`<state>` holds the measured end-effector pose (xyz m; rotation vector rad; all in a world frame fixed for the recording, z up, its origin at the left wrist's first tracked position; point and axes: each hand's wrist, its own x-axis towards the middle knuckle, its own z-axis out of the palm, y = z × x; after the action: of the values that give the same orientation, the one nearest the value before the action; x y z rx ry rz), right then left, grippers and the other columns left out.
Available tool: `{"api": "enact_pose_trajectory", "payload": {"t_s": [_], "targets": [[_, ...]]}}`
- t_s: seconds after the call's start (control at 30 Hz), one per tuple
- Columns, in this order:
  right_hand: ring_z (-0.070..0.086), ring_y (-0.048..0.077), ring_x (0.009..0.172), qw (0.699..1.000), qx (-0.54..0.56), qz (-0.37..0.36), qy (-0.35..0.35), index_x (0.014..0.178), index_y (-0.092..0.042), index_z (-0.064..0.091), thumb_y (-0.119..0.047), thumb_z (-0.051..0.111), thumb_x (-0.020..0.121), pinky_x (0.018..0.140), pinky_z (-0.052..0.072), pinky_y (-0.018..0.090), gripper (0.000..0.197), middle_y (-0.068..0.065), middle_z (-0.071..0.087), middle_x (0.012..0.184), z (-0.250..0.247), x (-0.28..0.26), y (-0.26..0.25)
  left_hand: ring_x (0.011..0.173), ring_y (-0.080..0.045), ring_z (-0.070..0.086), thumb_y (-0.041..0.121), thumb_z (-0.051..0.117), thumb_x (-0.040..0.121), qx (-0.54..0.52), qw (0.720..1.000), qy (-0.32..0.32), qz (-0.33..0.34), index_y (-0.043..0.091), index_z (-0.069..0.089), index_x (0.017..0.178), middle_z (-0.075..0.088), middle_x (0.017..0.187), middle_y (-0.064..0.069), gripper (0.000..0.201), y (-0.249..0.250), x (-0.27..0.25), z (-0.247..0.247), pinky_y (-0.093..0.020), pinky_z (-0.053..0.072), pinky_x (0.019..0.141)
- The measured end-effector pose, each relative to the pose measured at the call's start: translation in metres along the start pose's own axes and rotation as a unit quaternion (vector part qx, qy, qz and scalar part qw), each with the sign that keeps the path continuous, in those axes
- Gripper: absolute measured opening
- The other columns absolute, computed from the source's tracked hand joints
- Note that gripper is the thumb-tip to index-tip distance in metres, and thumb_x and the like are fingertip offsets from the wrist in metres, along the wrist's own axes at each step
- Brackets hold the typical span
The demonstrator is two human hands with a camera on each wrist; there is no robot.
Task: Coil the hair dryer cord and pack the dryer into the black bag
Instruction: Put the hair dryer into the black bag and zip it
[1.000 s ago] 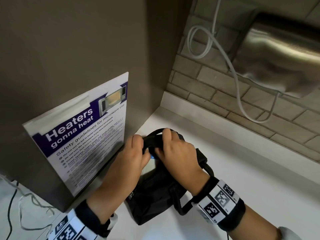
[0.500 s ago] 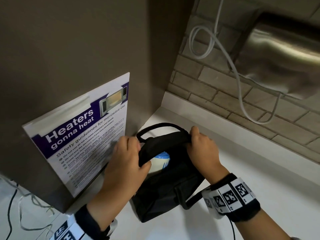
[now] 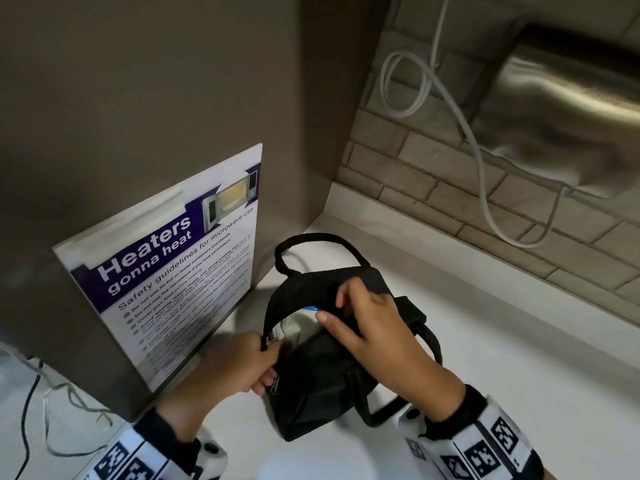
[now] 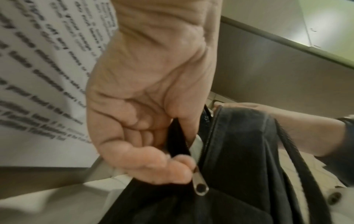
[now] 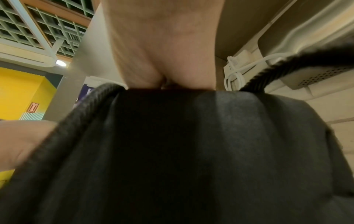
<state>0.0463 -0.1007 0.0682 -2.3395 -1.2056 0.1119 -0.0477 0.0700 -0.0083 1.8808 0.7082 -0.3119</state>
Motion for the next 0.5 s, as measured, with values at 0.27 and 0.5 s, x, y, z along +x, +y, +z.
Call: {"api": "enact_pose_trajectory", "payload": {"t_s": [0.27, 0.5], "targets": [[0.046, 0.010, 0.067, 0.987, 0.093, -0.011, 0.127, 0.085, -0.035, 0.037, -0.050, 0.057, 0.085, 0.069, 0.033, 0.013, 0.026, -0.011, 0.044, 0.060, 0.007, -0.007, -0.015, 0.077, 0.001, 0.068, 0.040, 0.064, 0.086, 0.032, 0.984, -0.164, 0.059, 0.016, 0.071, 0.089, 0.076, 0.084, 0.008, 0.025, -0.021, -0.007, -0.020, -0.012, 0.050, 0.066], [0.046, 0.004, 0.072, 0.993, 0.064, -0.034, 0.092, 0.093, -0.031, 0.045, -0.062, 0.048, 0.085, 0.077, 0.041, 0.022, 0.032, -0.021, 0.039, 0.064, 0.008, -0.010, -0.020, 0.068, 0.001, 0.066, 0.029, 0.067, 0.085, -0.023, 0.986, -0.159, 0.037, 0.017, 0.068, 0.084, 0.074, 0.076, 0.007, 0.012, -0.022, -0.005, -0.010, -0.012, 0.048, 0.061]]}}
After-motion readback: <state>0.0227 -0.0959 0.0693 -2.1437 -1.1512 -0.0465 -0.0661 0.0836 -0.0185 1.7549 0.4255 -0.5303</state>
